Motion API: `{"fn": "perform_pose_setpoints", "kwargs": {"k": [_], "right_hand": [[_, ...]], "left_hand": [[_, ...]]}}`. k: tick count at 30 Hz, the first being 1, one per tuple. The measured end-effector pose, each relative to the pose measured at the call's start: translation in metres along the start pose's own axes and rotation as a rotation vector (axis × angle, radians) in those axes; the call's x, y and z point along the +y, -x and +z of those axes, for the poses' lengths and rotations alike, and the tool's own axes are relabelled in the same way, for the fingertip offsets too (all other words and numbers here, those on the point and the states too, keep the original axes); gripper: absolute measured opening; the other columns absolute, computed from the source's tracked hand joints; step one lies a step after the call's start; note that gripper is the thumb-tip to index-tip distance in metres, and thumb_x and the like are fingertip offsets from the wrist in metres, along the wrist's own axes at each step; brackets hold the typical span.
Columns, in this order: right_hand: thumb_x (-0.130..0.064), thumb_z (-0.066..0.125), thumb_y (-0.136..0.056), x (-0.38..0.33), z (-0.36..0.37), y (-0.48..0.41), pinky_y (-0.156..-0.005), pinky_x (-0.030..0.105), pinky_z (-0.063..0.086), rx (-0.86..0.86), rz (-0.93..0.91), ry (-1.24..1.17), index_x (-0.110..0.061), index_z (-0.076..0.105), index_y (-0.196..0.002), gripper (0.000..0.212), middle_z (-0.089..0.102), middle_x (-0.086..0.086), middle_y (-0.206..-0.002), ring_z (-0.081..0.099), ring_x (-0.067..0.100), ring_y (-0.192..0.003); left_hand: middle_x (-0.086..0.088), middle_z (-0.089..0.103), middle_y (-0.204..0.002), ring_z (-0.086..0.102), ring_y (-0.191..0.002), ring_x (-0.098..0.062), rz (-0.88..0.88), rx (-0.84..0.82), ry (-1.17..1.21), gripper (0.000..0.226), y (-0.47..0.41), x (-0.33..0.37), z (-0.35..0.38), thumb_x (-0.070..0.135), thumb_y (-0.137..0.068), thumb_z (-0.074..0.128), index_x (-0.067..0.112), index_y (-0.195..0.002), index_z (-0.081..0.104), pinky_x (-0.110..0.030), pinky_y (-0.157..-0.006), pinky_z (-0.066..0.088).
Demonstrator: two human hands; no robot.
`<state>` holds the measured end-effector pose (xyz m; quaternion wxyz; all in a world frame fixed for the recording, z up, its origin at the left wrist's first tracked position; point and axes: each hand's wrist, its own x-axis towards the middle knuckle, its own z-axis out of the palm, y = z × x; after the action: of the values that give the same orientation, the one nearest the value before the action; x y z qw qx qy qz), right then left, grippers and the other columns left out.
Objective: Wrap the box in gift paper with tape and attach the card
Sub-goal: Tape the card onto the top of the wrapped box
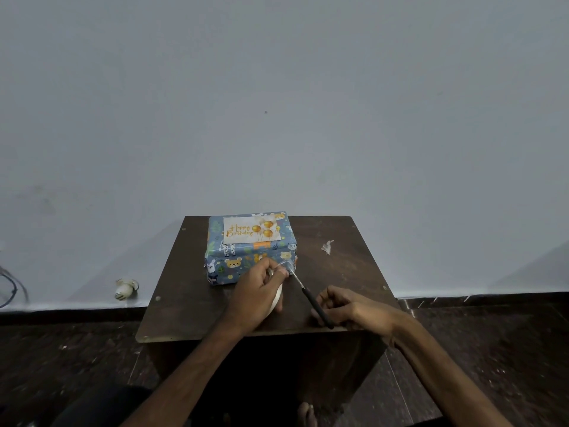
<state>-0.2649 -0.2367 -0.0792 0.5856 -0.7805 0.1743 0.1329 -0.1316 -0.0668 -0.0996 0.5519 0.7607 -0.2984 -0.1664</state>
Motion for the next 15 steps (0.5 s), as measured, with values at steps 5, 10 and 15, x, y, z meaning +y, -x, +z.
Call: {"fn": "perform_pose_setpoints", "kwargs": {"k": [5, 10, 15], "right_hand": [[-0.055, 0.075, -0.059, -0.004, 0.009, -0.006, -0.067, 0.019, 0.041, 0.037, -0.034, 0.003, -0.016, 0.062, -0.105, 0.062, 0.067, -0.002, -0.089, 0.058, 0.008, -0.08], [-0.063, 0.081, -0.059, -0.002, 0.012, -0.013, -0.081, 0.034, 0.045, 0.092, -0.073, 0.016, -0.013, 0.064, -0.103, 0.069, 0.068, 0.005, -0.087, 0.06, 0.018, -0.082], [-0.054, 0.084, -0.063, 0.0, 0.013, -0.018, -0.074, 0.033, 0.045, 0.125, -0.111, -0.014, -0.008, 0.064, -0.099, 0.061, 0.068, 0.009, -0.081, 0.06, 0.019, -0.075]], "left_hand": [[-0.006, 0.061, -0.048, 0.056, -0.045, -0.015, 0.009, -0.006, -0.024, 0.02, 0.001, 0.002, 0.002, 0.024, -0.103, 0.051, 0.013, -0.088, 0.057, -0.033, -0.061, 0.043], [-0.005, 0.06, -0.048, 0.055, -0.045, -0.015, 0.009, -0.021, -0.05, 0.021, 0.0, 0.001, 0.0, 0.026, -0.103, 0.049, 0.013, -0.089, 0.056, -0.035, -0.062, 0.044], [-0.004, 0.059, -0.048, 0.053, -0.046, -0.015, 0.013, -0.035, -0.076, 0.021, -0.002, -0.001, -0.002, 0.026, -0.103, 0.048, 0.013, -0.088, 0.055, -0.043, -0.067, 0.047]]}}
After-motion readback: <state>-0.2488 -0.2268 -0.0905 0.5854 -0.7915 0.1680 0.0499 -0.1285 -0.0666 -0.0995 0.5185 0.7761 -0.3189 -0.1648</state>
